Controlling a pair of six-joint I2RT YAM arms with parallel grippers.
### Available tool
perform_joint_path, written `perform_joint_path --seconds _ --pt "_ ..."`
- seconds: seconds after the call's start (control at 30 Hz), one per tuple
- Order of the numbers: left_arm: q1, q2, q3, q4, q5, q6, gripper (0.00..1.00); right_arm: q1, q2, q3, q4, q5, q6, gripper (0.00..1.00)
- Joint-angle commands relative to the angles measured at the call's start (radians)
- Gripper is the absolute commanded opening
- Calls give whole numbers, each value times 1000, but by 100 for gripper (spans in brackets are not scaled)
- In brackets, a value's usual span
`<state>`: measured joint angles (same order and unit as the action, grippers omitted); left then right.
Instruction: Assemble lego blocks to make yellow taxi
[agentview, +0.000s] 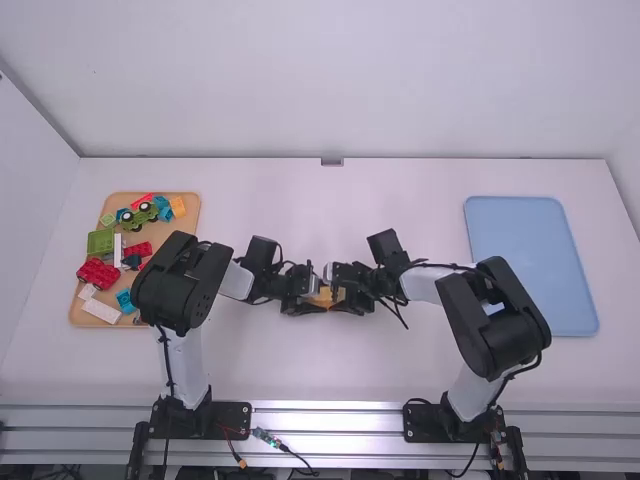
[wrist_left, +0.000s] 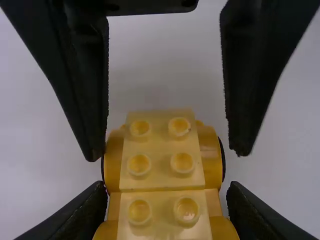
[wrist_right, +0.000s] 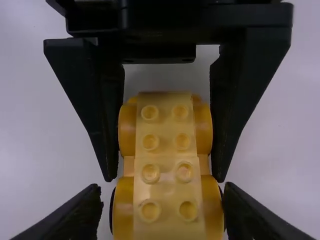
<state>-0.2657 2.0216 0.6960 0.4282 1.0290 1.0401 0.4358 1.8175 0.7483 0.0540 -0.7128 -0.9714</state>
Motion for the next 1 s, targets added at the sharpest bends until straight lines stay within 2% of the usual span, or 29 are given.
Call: perform_joint_path --seconds 0.0,0.07,0.2,0.33,0.37,0.43,0.47,0.5,0.6,0.67,0.77,0.97 --pt "-5 18 -12 7 2 12 42 -4 3 -8 -3 11 4 67" --pt "-4 18 -14 8 -1 11 41 -16 -29 -8 -14 0 -1 70" --pt "-5 18 -10 3 0 11 41 -54 -100 -8 -67 -35 -32 70" --pt "-5 18 9 -32 0 11 41 -118 -173 -9 -161 -153 -155 70" --pt "-5 18 11 -34 0 11 41 -136 -178 -9 -167 -185 -172 67" --pt "-5 18 10 -30 2 12 40 -162 -176 -9 -167 -232 -181 43" --pt "-5 18 8 -25 3 12 39 -176 -168 -9 -166 -259 -177 4" --pt "-5 18 4 -19 2 12 38 -184 -156 -9 -167 -274 -164 0" --pt "-5 18 -3 -3 2 11 37 -187 -128 -9 -158 -293 -132 0" --pt "-5 18 -9 12 3 12 34 -187 -91 -9 -142 -315 -167 0" --pt "-5 18 -12 16 3 9 35 -190 -40 -9 -149 -382 -289 0" --pt "-5 18 -11 15 3 4 36 -202 3 -9 -106 -492 -301 0"
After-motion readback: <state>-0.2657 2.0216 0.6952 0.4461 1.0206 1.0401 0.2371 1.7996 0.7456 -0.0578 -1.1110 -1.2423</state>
